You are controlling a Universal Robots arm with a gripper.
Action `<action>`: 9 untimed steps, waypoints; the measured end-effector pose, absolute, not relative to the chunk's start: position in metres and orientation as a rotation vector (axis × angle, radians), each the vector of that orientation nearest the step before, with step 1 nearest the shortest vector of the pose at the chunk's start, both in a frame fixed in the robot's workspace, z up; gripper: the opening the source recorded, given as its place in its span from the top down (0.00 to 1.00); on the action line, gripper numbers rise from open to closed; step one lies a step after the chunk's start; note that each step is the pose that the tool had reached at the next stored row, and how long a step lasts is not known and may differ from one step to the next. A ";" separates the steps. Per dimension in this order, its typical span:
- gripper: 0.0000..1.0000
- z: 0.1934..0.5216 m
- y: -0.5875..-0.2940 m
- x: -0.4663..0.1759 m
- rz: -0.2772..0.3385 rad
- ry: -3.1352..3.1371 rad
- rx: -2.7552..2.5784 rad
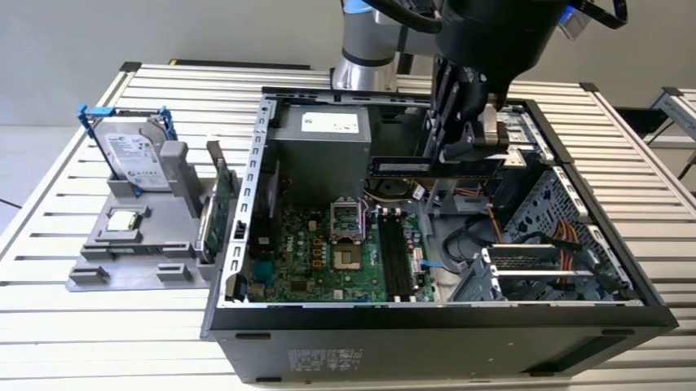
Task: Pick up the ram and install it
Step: 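Insert the ram into the slot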
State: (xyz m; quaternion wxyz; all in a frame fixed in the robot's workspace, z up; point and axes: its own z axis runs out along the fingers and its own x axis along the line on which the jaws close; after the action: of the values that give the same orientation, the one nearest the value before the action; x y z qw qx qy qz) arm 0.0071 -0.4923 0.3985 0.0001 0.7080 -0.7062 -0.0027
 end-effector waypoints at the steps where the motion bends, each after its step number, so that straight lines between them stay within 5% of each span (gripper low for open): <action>1: 1.00 0.398 -0.492 0.007 -0.009 -2.219 2.224; 9: 1.00 0.398 -0.492 0.009 -0.009 -2.219 2.224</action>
State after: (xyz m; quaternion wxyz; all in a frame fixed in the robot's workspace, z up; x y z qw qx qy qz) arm 0.0092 -0.4923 0.3985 0.0000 0.7080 -0.7062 -0.0027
